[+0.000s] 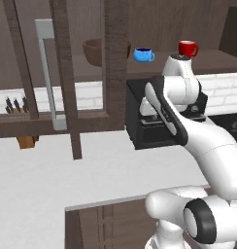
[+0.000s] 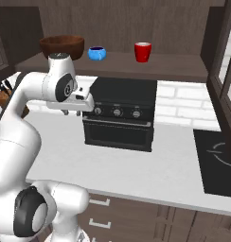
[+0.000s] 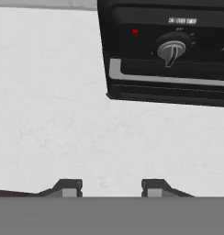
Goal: Gather all objects into one cabinet and sort the glasses and bowls to opposite sides.
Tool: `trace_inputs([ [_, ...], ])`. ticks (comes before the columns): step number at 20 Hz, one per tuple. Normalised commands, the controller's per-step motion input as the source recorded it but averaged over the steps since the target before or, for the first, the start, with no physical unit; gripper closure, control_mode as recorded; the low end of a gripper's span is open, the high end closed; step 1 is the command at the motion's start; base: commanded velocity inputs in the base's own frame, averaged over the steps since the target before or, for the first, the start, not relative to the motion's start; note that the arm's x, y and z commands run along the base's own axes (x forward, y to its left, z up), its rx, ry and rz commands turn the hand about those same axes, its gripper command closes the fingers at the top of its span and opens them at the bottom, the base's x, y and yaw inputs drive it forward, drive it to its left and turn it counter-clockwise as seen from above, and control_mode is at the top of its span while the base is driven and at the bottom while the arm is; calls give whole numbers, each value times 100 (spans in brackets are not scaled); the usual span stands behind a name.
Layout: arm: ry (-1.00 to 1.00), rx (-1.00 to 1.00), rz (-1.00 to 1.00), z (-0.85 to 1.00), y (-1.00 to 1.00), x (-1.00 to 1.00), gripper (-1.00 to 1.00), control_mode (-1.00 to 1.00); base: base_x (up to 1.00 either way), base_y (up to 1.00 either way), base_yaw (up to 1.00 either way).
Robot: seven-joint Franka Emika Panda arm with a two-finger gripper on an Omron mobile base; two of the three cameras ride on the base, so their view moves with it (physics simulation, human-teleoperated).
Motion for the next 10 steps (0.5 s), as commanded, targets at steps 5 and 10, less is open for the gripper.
trace_inputs([
  [5,-6,0,-4,0,-2,-49,-100,-100,0,0,0],
  [10,-21,-1,-7,20,-8,-99,-100,-100,0,0,0],
])
